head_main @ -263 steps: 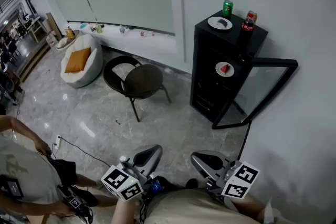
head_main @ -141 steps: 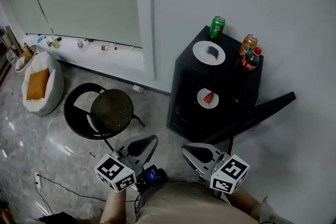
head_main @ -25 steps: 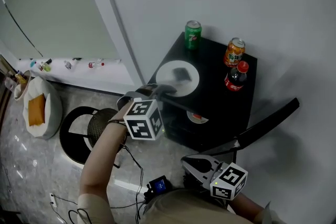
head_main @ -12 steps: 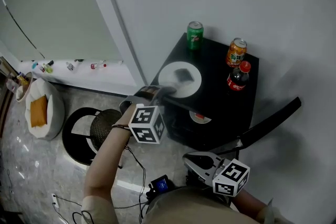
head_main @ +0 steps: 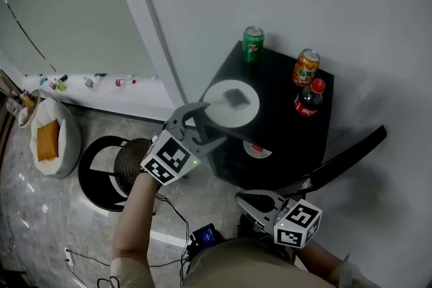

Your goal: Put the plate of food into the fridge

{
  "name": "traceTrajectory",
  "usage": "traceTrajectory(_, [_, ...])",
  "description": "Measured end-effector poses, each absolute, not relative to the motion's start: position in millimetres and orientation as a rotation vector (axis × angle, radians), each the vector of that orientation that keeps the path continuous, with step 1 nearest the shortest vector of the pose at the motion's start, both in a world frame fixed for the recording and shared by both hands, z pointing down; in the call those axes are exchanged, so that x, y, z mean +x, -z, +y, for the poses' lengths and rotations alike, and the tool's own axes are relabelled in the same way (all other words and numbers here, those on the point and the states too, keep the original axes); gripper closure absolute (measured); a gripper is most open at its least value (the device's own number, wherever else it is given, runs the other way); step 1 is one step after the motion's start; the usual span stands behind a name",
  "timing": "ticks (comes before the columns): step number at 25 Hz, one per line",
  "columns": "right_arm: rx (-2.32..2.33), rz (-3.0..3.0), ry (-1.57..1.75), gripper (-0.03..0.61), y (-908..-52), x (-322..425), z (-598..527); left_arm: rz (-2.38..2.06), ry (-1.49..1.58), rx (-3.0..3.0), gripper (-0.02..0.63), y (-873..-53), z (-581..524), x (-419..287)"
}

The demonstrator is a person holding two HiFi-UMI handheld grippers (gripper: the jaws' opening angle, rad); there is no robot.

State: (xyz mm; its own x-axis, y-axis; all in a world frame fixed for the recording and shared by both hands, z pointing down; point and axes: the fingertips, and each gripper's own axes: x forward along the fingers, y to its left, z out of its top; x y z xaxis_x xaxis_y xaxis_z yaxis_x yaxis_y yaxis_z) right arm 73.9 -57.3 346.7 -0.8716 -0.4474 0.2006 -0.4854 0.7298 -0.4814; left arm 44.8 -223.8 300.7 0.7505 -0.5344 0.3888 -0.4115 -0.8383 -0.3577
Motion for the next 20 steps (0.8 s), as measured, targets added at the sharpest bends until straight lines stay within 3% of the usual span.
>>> traceTrajectory(2, [0.763,-2.850,-0.818,0.557,-348,72,-58,0.720,0.708,-2.701,0.287,-302,-224,45])
traceTrajectory(9, [0.771,-2.836,-0.806,0.558,-349,68,-57,0.479,1.177,-2.233,0.287,-351,-235,48])
traceTrajectory(16, [0.810,-2.801,-0.896,0.557,-359,77,-62,0.464,1.138,-2.247,0.290,-358,-237,57])
traceTrajectory(18, [0.826,-2.780,-0.927,0.558,-362,79,-64,0.473,1.103,-2.270,0.321,-353,-234,58])
traceTrajectory(20, [0.832,-2.774,-0.954,0.558,-363,79,-67,0.478,1.076,-2.271,0.413,-348,-231,58])
